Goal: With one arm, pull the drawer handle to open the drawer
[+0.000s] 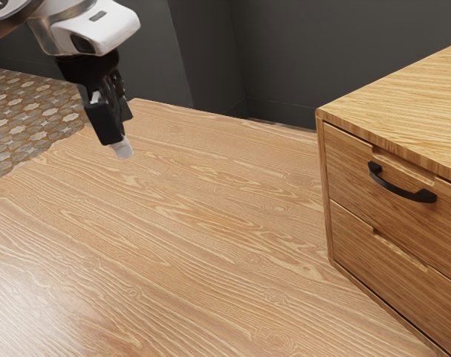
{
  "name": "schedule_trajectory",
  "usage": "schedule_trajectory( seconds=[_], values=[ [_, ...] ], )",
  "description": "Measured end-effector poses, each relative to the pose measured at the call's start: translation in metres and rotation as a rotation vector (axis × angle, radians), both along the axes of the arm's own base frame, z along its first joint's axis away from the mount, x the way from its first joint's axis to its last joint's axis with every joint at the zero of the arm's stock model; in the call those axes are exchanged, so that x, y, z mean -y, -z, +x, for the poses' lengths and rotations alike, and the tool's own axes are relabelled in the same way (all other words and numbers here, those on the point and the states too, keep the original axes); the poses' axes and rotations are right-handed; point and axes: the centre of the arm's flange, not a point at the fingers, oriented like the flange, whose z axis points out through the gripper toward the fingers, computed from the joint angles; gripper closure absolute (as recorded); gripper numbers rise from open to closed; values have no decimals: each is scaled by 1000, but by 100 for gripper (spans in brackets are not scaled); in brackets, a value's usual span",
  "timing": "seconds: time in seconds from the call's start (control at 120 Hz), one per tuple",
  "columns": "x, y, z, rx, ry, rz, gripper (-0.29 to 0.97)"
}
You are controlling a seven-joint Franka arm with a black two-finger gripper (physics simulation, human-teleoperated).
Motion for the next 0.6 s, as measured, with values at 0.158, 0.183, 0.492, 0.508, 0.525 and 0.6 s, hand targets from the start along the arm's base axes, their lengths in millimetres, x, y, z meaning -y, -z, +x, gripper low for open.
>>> schedule_trajectory(
  seconds=[0.158,0.183,0.492,0.508,0.525,0.6],
  values=[
    [1,0,0,-5,57,8,0],
    [2,0,0,-7,78,10,0],
    [60,-7,-17,-10,572,32,0],
    [61,-10,-24,-3,594,34,0],
    [61,-14,-32,3,614,36,0],
    [68,-9,-58,-6,706,47,0]
  ],
)
